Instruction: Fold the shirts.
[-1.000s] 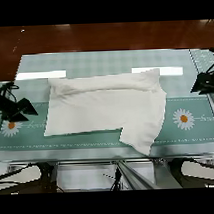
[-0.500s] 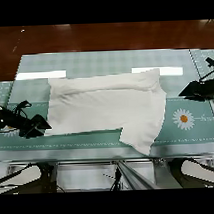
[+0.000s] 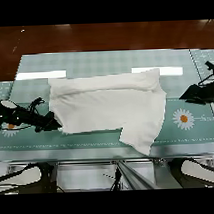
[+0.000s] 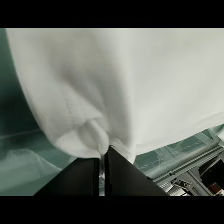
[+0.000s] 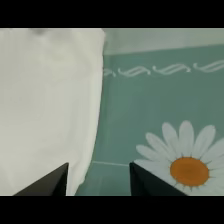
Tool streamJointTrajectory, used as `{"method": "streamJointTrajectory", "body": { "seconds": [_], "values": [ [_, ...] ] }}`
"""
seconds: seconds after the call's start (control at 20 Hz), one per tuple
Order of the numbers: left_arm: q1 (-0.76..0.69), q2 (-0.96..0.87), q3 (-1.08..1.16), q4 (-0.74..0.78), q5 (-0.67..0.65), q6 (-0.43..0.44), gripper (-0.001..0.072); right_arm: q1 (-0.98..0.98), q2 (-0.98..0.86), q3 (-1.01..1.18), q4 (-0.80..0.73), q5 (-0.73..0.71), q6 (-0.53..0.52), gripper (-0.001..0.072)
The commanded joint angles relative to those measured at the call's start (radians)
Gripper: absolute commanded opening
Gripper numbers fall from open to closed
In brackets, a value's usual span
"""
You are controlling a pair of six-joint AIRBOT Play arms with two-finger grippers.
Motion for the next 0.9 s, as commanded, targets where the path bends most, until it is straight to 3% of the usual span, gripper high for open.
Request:
{"method": "streamJointTrajectory", "body": {
  "seconds": [0.0,0.25,0.7,0.85],
  "values": [
    [-0.02,-0.008,-0.002,-0.014,0.034,0.039,0.0031,-0.037,0.001,-0.165,0.045,0.048,-0.004,0.0512],
    [-0.02,-0.005,-0.002,-0.014,0.03,0.043,0.0031,-0.037,0.003,-0.416,0.235,0.013,-0.103,0.0538],
    [-0.02,-0.005,-0.002,-0.038,0.024,0.043,0.0031,-0.037,0.172,-0.565,0.219,-0.194,-0.087,0.0531],
    [-0.02,-0.005,-0.002,-0.041,0.026,0.043,0.0031,0.077,0.172,-0.593,0.218,-0.244,-0.08,0.0531]
  ]
}}
